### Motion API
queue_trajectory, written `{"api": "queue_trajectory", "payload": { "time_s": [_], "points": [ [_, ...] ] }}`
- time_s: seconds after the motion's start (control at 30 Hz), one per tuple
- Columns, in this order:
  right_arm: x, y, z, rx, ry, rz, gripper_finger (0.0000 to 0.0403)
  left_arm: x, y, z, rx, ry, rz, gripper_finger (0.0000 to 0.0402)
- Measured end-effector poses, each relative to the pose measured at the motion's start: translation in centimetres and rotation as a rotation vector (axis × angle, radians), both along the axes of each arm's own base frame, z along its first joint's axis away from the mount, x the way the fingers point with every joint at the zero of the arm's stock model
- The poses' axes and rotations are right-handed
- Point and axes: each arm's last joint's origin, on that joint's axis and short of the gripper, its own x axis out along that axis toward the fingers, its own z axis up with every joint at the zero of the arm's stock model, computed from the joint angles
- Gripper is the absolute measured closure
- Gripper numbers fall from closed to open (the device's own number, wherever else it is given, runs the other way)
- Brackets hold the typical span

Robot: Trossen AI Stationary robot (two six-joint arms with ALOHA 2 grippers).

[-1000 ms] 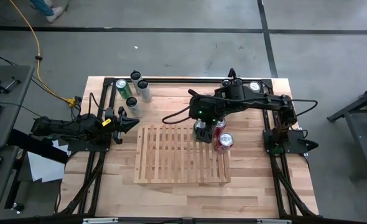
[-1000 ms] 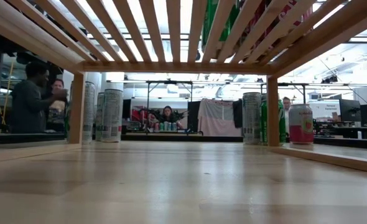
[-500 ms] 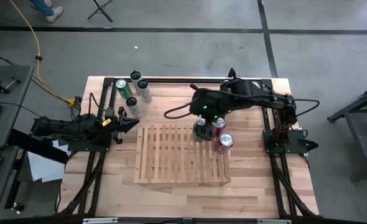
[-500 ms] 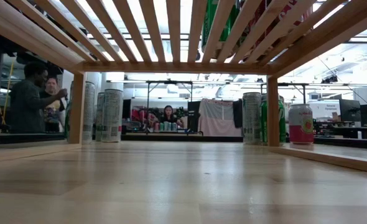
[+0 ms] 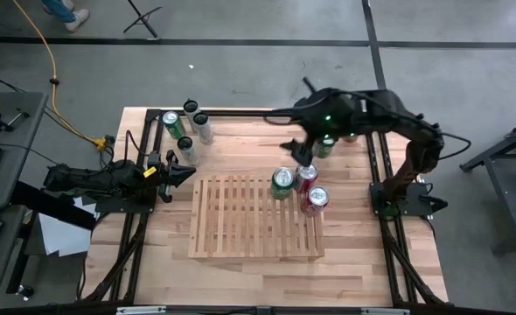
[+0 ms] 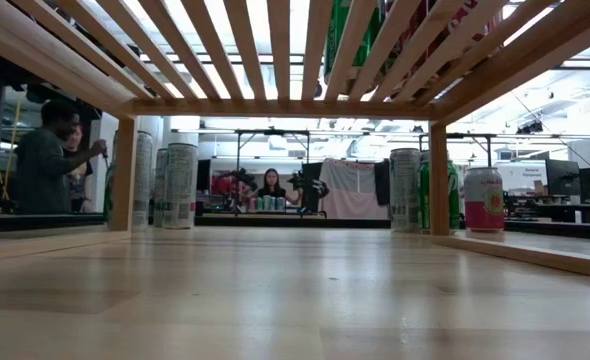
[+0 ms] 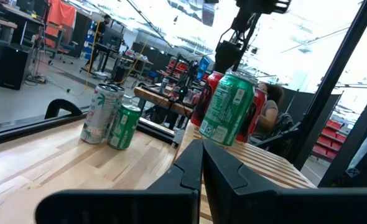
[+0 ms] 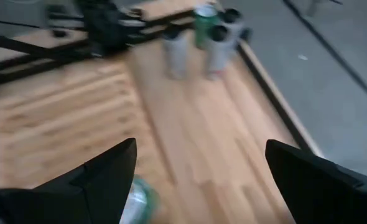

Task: Place canned beverage on shelf
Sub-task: Put the left green soda can on the shelf aligned with the other green soda can

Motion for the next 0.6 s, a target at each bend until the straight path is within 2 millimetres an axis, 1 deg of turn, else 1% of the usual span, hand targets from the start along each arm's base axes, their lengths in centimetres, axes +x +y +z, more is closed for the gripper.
{"api": "queue_trajectory", "payload": {
  "time_s": [0.1,0.23,0.33,0.47,0.6],
  "points": [
    [-1.6,-0.7,0.0,-0.031,0.054,-0.071,0.0062,0.0,0.0,0.0,0.0,0.0,0.0,0.0398],
    [-3.9,-1.6,-0.6,-0.028,0.114,-0.179,0.0062,0.0,0.0,0.1,-0.006,-0.009,0.002,0.0398],
    [-5.7,-2.0,-1.4,-0.029,0.128,-0.25,0.0062,0.0,0.0,0.1,-0.1,-0.029,-0.016,0.0398],
    [-8.8,-2.2,-3.3,0.003,0.09,-0.379,0.0062,-0.1,0.1,0.5,-0.269,-0.103,-0.042,0.0398],
    [-12.2,-2.1,-6.2,0.075,0.021,-0.511,0.0062,-0.3,0.1,1.0,-0.398,-0.177,-0.063,0.0398]
  ]
}}
